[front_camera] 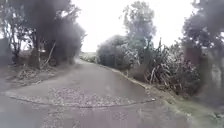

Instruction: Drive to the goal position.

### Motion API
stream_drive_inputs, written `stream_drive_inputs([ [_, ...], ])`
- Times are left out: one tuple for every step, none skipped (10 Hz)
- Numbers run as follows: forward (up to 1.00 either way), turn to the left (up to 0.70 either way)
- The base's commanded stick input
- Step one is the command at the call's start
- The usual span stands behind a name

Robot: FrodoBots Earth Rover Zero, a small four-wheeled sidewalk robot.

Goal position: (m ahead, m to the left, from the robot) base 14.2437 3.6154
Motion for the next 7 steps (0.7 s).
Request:
stream_drive_inputs([
  [0.7, 0.0],
  [0.7, 0.0],
  [0.7, 0.0],
  [0.7, 0.0],
  [0.7, 0.0],
  [0.7, 0.05],
  [0.7, 0.35],
])
